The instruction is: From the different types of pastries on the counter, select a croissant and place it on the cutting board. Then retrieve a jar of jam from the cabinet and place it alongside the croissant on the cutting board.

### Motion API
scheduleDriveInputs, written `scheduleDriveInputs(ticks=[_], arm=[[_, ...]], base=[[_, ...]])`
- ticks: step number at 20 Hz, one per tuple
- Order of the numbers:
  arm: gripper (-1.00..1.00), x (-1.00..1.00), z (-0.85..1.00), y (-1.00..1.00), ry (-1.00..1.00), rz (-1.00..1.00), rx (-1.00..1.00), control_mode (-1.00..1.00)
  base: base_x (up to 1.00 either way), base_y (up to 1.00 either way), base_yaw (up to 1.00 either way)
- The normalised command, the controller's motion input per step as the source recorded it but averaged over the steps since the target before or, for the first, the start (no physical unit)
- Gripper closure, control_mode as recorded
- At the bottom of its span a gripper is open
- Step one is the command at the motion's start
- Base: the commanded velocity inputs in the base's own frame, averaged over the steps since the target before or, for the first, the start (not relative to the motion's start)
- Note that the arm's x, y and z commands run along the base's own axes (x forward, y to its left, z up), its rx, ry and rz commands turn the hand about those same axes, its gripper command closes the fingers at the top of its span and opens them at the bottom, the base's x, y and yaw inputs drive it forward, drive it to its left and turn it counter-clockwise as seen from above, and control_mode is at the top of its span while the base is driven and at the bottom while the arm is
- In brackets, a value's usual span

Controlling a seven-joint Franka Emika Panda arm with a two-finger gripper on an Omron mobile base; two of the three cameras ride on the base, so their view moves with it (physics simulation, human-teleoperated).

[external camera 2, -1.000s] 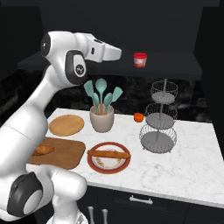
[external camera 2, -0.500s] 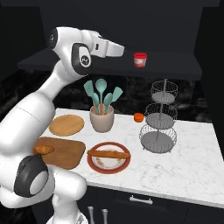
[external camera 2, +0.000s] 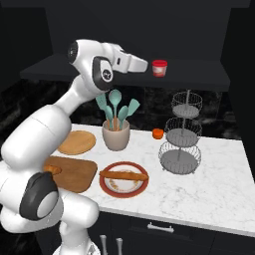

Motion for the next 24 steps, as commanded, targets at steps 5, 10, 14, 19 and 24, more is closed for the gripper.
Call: scheduleDriveInputs(ticks=[5, 10, 14, 19, 24], arm=[[-1.0, 0.3, 0.0, 0.0, 0.24, 0.04, 0.08, -1.0], [-1.0, 0.04, 0.13, -0.12, 0.14, 0.03, 0.06, -1.0], [-1.0, 0.05, 0.18, -0.11, 0.33, 0.08, 0.1, -1.0], [-1.0, 0.0, 0.0, -0.26, 0.0, 0.02, 0.01, -1.0], [-1.0, -0.33, -0.18, -0.2, -0.01, 0.0, 0.0, -1.0]], base=[[0.0, 0.0, 0.0], [0.0, 0.0, 0.0], [0.0, 0.0, 0.0], [0.0, 0.0, 0.0], [0.0, 0.0, 0.0]])
